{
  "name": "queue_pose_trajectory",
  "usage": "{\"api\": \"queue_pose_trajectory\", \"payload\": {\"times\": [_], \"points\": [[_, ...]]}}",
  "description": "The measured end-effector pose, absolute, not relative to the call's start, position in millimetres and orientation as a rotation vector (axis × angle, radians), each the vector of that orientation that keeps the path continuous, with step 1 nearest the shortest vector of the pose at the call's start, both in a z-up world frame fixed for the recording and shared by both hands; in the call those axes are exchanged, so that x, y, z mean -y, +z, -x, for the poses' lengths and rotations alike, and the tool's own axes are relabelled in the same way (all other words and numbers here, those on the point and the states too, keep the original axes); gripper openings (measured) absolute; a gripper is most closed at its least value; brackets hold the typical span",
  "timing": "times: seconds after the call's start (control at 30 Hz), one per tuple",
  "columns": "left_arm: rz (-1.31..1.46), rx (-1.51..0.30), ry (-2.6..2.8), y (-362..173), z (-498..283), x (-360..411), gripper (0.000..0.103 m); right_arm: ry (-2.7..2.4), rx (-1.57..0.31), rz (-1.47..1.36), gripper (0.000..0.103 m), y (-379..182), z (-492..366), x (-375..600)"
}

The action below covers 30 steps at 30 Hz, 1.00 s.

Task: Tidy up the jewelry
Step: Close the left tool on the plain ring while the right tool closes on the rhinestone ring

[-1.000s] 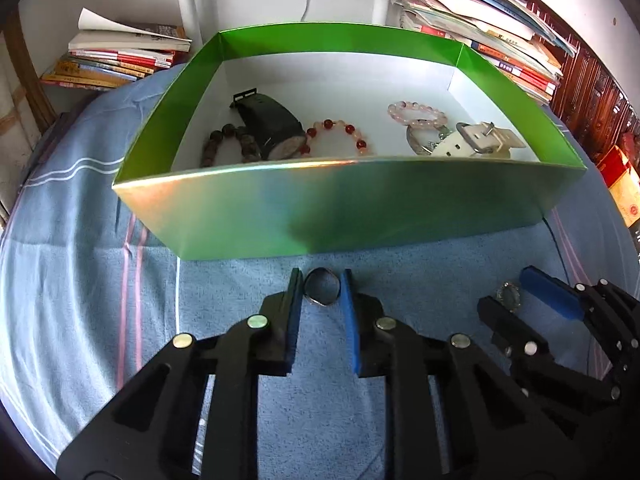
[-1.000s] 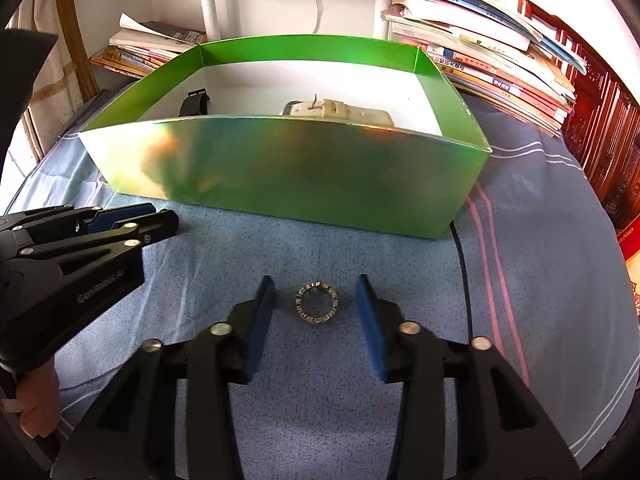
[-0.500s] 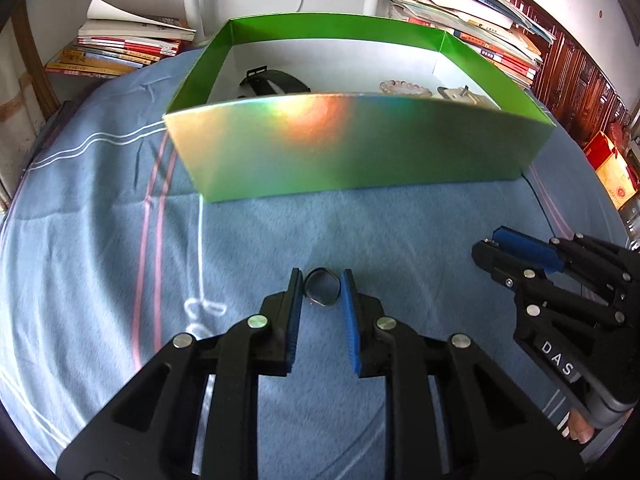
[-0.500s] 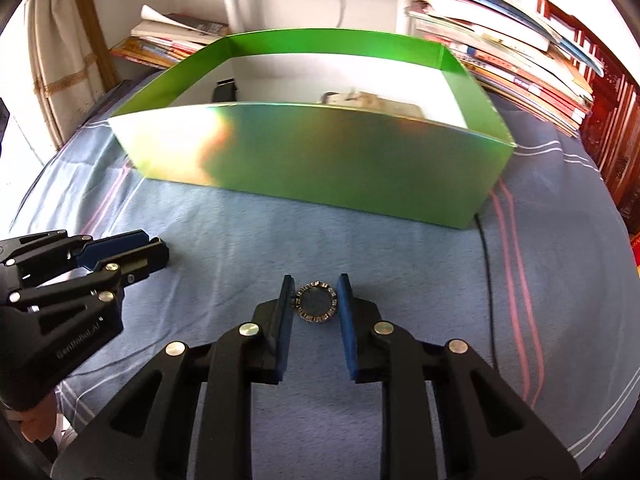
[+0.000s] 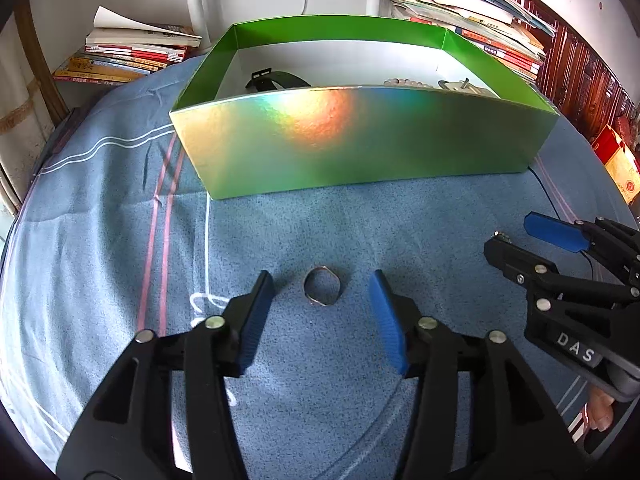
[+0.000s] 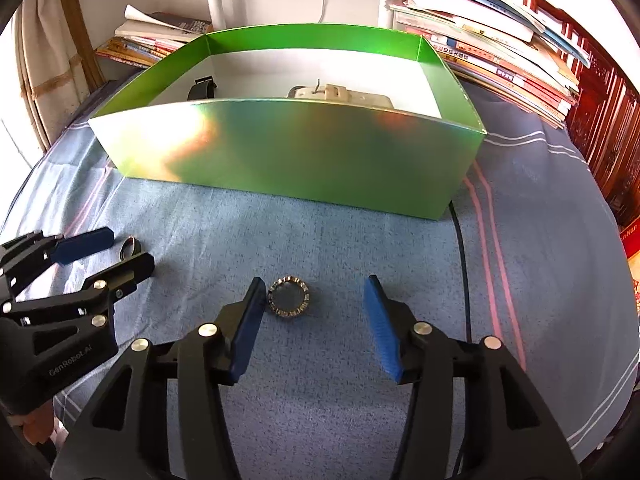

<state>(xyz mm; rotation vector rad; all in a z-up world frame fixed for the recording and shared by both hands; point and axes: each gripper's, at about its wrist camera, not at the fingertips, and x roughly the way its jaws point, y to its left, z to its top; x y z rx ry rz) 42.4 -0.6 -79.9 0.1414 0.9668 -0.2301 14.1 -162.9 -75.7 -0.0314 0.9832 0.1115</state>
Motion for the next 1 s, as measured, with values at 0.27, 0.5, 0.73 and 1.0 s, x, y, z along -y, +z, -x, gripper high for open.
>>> {"api": "queue_pose_trajectory", "payload": {"times": [0.27,0.5,0.73,1.0], "points": [[-0.140,-0.968,-0.230,-80.6,-42.4,-5.0,0.063,0.133,-0.981,0.126,0.060,-74.8,-5.3,167.4],[-0.139,-0.970,-0.231,-80.6,-41.9,-6.5,0.064,0.065,-0.971,0.134,0.060,-74.1,-6.7,177.0],[-0.135,-0.968,-0.226,-80.6,-43.1,-6.2,0.064,0.116,-0.958,0.133,0.060,-75.4,-7.4,159.8],[-0.135,-0.948,-0.231,-79.6,-45.2,-6.0,0.045,0.160,-0.949,0.058,0.031,-75.7,-13.9,154.3]]}}
